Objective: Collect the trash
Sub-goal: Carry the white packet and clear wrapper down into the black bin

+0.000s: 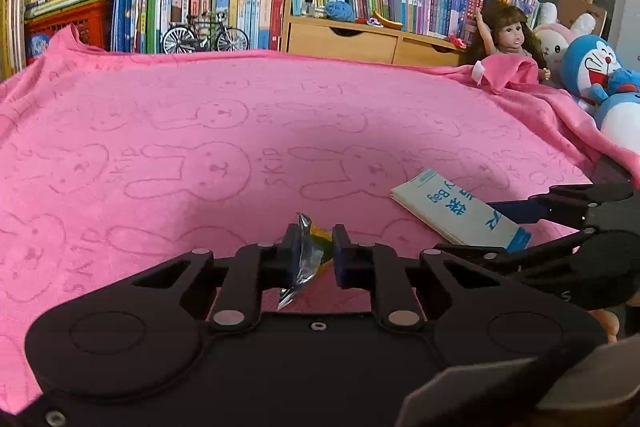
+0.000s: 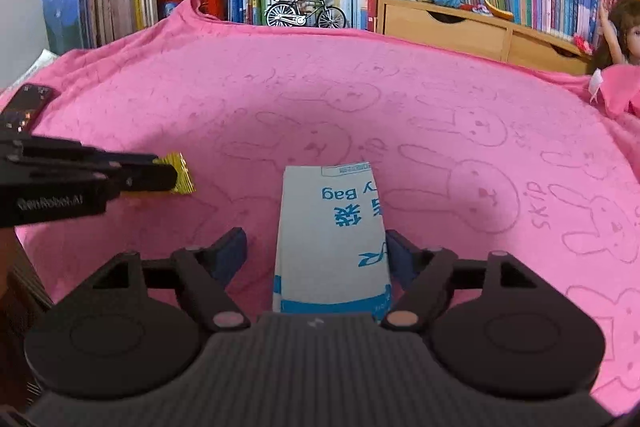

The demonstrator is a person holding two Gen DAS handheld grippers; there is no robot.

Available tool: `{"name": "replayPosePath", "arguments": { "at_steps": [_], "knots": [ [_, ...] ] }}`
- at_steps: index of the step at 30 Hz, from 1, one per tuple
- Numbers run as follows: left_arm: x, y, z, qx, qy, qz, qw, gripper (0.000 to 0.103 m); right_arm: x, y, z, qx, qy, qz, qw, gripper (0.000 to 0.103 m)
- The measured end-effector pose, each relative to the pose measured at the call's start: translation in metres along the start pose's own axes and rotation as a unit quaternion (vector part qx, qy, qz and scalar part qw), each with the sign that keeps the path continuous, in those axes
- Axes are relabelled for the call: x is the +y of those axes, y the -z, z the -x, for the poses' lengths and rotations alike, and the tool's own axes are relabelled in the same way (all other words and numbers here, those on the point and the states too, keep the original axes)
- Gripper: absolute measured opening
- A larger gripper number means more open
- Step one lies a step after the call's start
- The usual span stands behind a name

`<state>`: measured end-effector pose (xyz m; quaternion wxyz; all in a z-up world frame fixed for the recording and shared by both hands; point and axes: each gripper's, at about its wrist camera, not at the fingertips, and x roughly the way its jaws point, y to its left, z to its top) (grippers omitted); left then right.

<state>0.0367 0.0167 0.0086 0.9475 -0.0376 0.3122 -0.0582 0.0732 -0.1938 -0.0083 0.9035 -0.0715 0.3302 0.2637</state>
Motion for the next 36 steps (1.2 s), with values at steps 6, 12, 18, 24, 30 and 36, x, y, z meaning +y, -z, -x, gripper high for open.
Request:
{"name": "replayPosePath", "arguments": {
  "at_steps": [6, 12, 18, 24, 30, 36],
  "knots": [
    [-0.001, 0.001, 0.015, -0.01, -0.008, 0.002, 0.9999, 0.015, 0.005, -0.001, 0.014, -0.031, 0.01, -0.004, 0.999, 0.037],
    [0.001, 0.003, 0.033, -0.022, -0.011, 0.006, 0.9997, 0.014, 0.009, 0.001, 0.032, -0.045, 0.004, -0.013, 0.999, 0.033],
    [-0.002, 0.01, 0.057, -0.036, -0.008, 0.011, 0.9993, 0.014, 0.018, 0.007, 0.056, -0.061, -0.014, -0.028, 0.998, 0.032],
    [-0.01, 0.024, 0.085, -0.045, -0.001, 0.009, 0.999, 0.014, 0.038, 0.022, 0.08, -0.069, -0.039, -0.034, 0.996, 0.032],
    [-0.018, 0.05, 0.117, -0.044, -0.003, 0.021, 0.9988, 0.014, 0.059, 0.052, 0.104, -0.061, -0.06, -0.052, 0.995, 0.032],
    [-0.024, 0.093, 0.147, -0.013, 0.003, 0.047, 0.9988, 0.014, 0.074, 0.093, 0.126, -0.036, -0.077, -0.084, 0.993, 0.032]
  ]
}}
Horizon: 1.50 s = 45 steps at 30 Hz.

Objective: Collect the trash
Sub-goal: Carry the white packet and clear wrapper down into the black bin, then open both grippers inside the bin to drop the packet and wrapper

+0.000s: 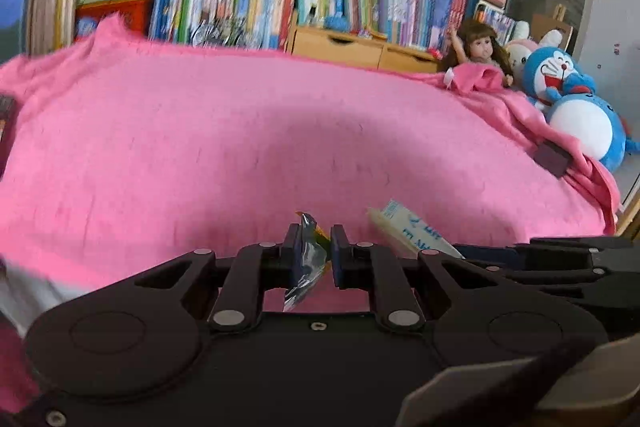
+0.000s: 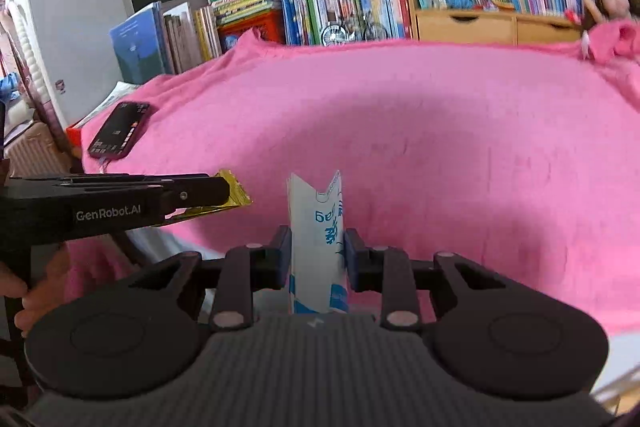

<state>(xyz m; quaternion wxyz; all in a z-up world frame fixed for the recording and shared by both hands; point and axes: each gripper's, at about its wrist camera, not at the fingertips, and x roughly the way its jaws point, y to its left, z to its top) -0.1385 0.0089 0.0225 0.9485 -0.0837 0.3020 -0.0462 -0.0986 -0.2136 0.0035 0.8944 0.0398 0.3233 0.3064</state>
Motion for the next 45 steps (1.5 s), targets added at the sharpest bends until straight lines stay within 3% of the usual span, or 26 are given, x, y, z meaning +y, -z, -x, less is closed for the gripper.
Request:
{"name": "replayPosePath", "arguments": {
  "at_steps": [6, 13, 20, 33, 45],
  "knots": [
    [0.006, 0.039, 0.006, 0.052, -0.013, 0.008, 0.9985, 0.014, 0.003, 0.038, 0.016, 0.019, -0.001, -0.063, 0.998, 0.032],
    [0.016, 0.083, -0.019, 0.132, -0.043, 0.017, 0.9902, 0.014, -0.007, 0.088, -0.003, 0.068, 0.029, -0.148, 0.986, 0.033],
    [0.023, 0.115, -0.041, 0.191, -0.062, 0.012, 0.9795, 0.014, -0.004, 0.116, -0.027, 0.102, 0.061, -0.165, 0.979, 0.033],
    [0.027, 0.138, -0.066, 0.249, -0.068, 0.02, 0.9659, 0.014, 0.002, 0.135, -0.048, 0.135, 0.075, -0.165, 0.974, 0.036],
    [0.028, 0.142, -0.093, 0.271, -0.074, 0.018, 0.9595, 0.016, -0.005, 0.144, -0.066, 0.156, 0.076, -0.183, 0.968, 0.039]
  ]
}}
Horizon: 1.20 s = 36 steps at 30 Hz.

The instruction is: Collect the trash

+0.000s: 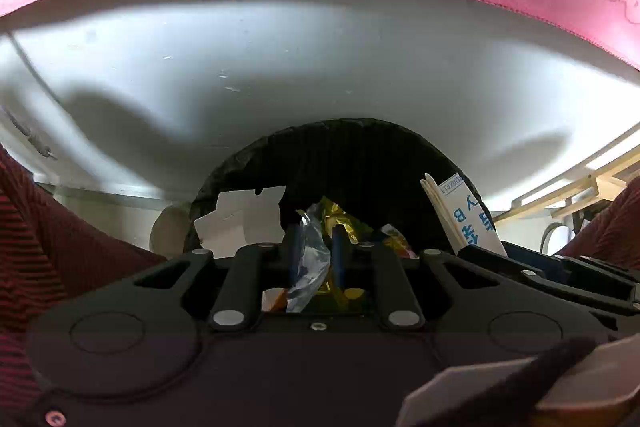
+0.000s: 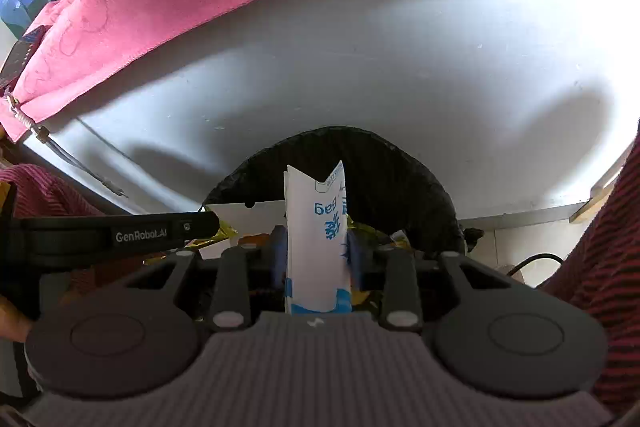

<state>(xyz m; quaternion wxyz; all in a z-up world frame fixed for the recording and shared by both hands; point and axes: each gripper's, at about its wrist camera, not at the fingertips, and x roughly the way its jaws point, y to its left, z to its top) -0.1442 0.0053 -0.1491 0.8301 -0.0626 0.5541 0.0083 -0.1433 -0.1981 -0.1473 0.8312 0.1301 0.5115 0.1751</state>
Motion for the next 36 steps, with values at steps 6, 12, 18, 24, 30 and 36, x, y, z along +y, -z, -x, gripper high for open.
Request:
{"name": "replayPosePath", "arguments": {
  "at_steps": [6, 12, 18, 24, 30, 36],
  "knots": [
    [-0.0005, -0.0005, -0.001, 0.004, 0.002, 0.0, 1.0, 0.017, -0.0002, -0.0015, 0.0001, 0.0, -0.001, -0.005, 1.0, 0.042],
    [0.0004, -0.0002, -0.0025, 0.003, 0.003, 0.002, 1.0, 0.018, -0.0011, -0.0019, 0.0005, -0.001, -0.001, -0.004, 1.0, 0.046],
    [0.0013, -0.001, -0.0022, 0.001, 0.005, 0.003, 1.0, 0.028, -0.0003, -0.0026, 0.0025, -0.007, 0.0, -0.001, 1.0, 0.055],
    [-0.0027, -0.003, 0.0023, -0.01, 0.001, -0.014, 0.9999, 0.043, -0.0004, -0.005, 0.003, -0.008, 0.004, -0.003, 1.0, 0.068],
    [0.0003, -0.0047, 0.0029, -0.007, 0.002, -0.009, 0.9999, 0.049, 0.0011, -0.007, 0.0041, -0.016, 0.012, 0.005, 1.0, 0.076],
    [0.0029, -0.006, 0.0043, -0.008, 0.004, -0.007, 0.9999, 0.052, 0.0029, -0.0067, 0.0051, -0.019, 0.019, 0.01, 1.0, 0.081]
  ]
}}
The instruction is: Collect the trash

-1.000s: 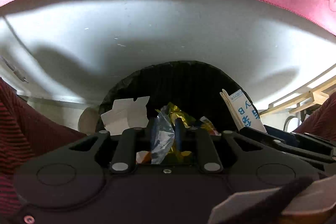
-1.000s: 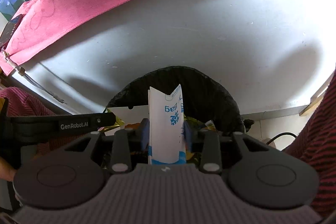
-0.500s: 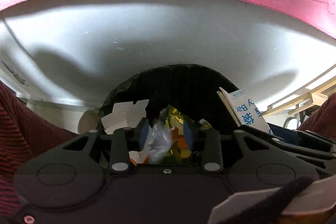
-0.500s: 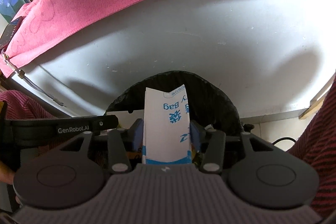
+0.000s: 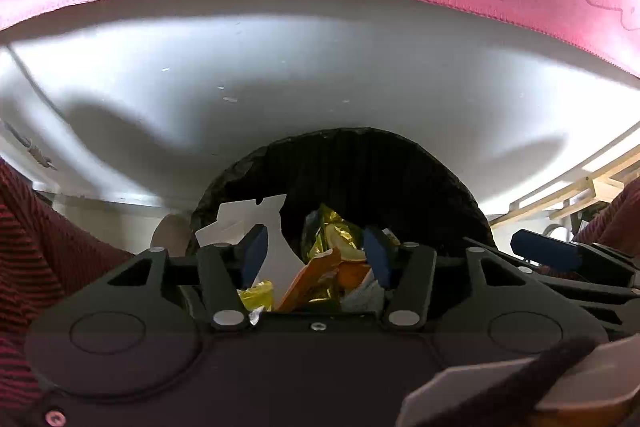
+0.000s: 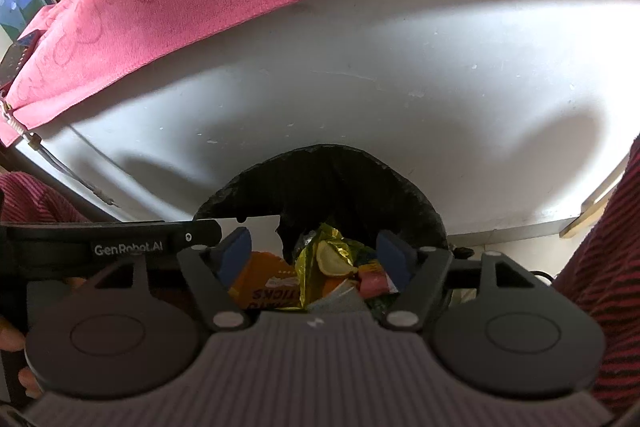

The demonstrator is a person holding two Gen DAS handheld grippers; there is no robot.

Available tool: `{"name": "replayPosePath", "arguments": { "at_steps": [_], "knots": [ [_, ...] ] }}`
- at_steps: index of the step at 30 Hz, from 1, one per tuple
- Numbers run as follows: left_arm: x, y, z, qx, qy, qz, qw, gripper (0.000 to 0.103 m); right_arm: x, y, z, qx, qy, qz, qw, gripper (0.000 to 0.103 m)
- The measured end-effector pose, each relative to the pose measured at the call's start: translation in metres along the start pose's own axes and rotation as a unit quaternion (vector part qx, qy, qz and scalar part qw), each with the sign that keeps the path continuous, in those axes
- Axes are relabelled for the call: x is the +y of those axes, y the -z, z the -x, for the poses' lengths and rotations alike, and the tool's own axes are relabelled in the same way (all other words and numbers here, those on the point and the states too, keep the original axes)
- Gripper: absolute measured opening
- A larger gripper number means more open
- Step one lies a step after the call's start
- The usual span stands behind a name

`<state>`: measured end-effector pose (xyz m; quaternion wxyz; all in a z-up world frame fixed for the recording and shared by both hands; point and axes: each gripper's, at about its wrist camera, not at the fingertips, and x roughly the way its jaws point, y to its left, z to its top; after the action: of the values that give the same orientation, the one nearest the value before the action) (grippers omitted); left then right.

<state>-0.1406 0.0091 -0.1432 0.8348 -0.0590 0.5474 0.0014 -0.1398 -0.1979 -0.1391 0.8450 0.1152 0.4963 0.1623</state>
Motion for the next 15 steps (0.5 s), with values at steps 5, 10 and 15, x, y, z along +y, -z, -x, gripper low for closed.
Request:
{"name": "replayPosePath", "arguments": {
  "at_steps": [5, 10, 15],
  "knots": [
    [0.0009, 0.0004, -0.0003, 0.0, 0.0, 0.004, 1.0, 0.053, -0.0001, 0.0018, 0.0005, -0.001, 0.008, 0.002, 1.0, 0.084],
    [0.0013, 0.0004, -0.0005, 0.001, -0.003, 0.007, 1.0, 0.054, -0.0012, 0.0024, -0.0001, 0.002, 0.012, 0.004, 1.0, 0.089],
    [0.0007, 0.0011, -0.0012, 0.005, -0.009, 0.007, 0.9999, 0.057, -0.0006, 0.0036, -0.0024, 0.005, 0.014, 0.007, 1.0, 0.089]
  ]
}}
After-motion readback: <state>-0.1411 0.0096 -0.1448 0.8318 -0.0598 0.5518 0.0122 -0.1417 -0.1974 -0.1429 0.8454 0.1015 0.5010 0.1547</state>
